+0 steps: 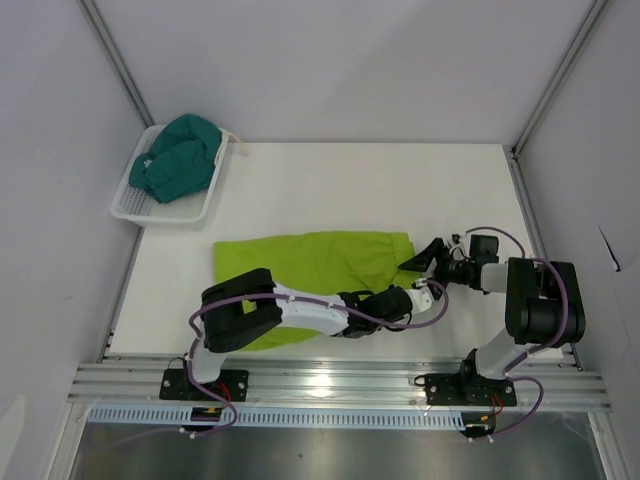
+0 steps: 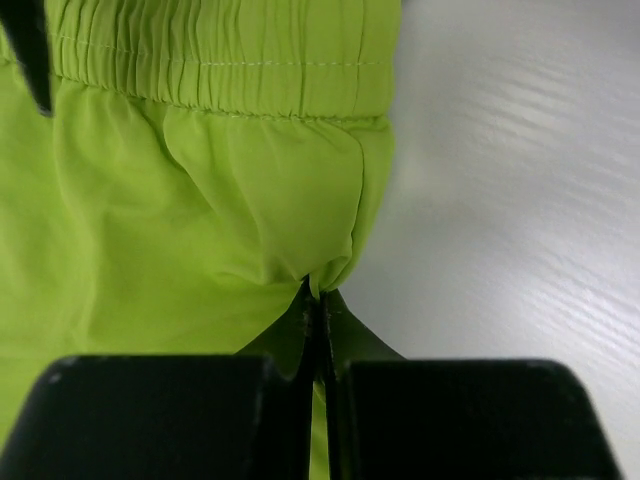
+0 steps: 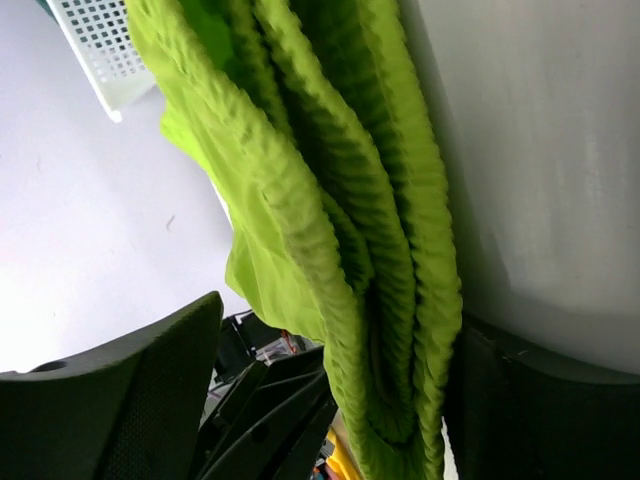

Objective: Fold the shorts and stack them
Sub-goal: Fold the shorts

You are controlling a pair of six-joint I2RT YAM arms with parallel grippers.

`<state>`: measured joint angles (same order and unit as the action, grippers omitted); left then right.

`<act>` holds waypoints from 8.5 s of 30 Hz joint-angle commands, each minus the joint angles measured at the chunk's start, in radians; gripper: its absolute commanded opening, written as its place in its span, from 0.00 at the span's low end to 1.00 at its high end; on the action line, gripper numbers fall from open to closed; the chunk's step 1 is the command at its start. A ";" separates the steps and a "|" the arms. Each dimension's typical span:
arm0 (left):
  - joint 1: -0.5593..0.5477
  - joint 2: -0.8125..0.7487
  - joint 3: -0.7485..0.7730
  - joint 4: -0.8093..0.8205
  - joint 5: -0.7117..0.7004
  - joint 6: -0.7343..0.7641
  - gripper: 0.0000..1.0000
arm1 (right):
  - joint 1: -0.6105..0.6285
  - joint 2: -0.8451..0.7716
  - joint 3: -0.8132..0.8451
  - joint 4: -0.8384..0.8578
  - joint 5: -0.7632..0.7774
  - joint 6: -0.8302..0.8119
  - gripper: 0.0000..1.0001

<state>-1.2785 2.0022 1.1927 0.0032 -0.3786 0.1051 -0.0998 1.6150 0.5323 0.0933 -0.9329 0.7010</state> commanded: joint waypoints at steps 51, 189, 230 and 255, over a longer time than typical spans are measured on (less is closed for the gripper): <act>0.077 -0.290 -0.289 0.265 0.260 -0.090 0.49 | 0.051 0.102 0.210 -0.130 0.175 -0.155 0.00; 1.004 -0.516 -0.548 0.102 0.492 -0.745 0.47 | 0.097 -0.046 0.943 -0.934 0.428 -0.360 0.00; 0.751 -0.480 -0.679 0.262 0.351 -0.869 0.02 | 0.997 0.463 1.588 -1.316 1.341 -0.083 0.01; 0.803 -0.606 -0.860 0.343 0.350 -0.970 0.00 | 1.074 0.614 1.385 -1.083 1.358 0.115 0.08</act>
<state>-0.4812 1.4357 0.3840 0.3813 0.0013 -0.8474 0.9855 2.2356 1.9285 -1.0397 0.3817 0.7502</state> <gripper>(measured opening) 0.004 0.177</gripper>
